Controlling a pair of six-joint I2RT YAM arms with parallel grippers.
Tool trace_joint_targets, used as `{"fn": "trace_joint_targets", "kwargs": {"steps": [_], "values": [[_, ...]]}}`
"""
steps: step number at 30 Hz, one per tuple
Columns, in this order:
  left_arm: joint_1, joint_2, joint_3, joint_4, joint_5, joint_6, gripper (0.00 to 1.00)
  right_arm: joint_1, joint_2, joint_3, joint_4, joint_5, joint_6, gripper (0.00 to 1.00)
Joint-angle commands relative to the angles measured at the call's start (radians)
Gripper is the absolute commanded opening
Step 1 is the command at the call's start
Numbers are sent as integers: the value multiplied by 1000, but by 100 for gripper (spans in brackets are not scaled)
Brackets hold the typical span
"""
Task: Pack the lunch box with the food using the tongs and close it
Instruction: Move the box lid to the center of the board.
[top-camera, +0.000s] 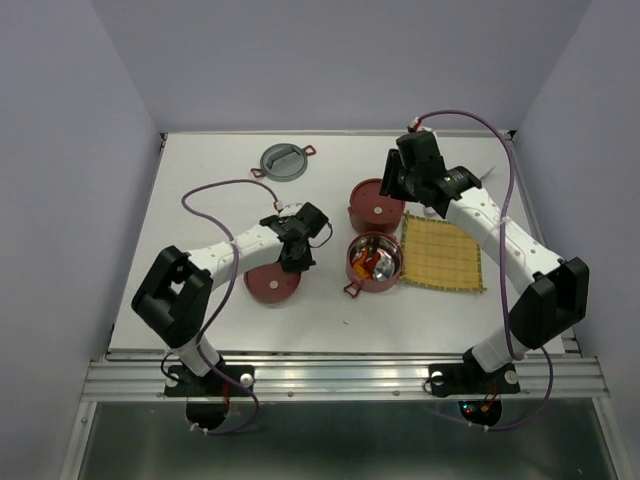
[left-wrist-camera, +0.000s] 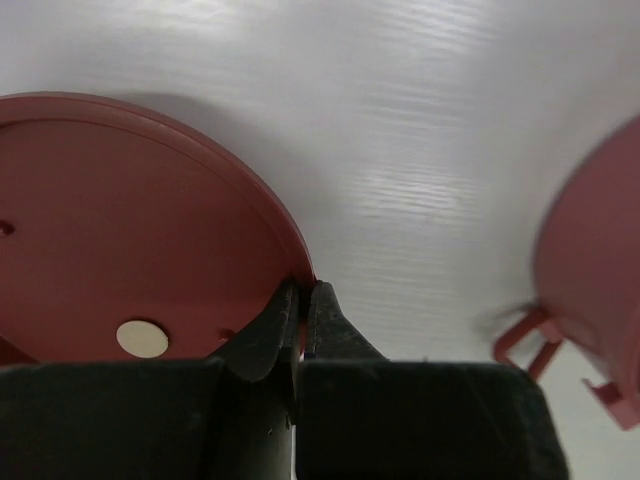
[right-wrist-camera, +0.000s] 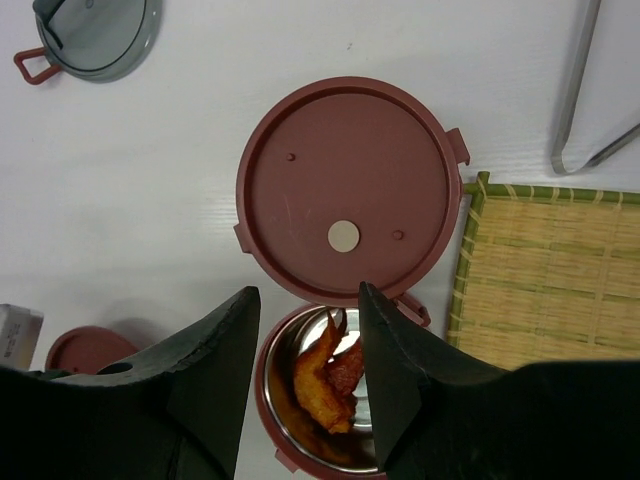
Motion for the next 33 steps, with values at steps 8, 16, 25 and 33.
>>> {"fn": "trace_joint_targets", "kwargs": {"steps": [8, 16, 25, 33], "values": [[-121, 197, 223, 59, 94, 72, 19, 10, -71, -11, -28, 46, 21, 50], [-124, 108, 266, -15, 23, 101, 59, 10, -54, -13, -31, 12, 13, 50], [59, -153, 134, -92, -19, 132, 52, 165, 24, 38, -51, 27, -36, 51], [323, -378, -139, -58, 42, 126, 48, 341, 144, 6, -10, -25, -74, 57]]}}
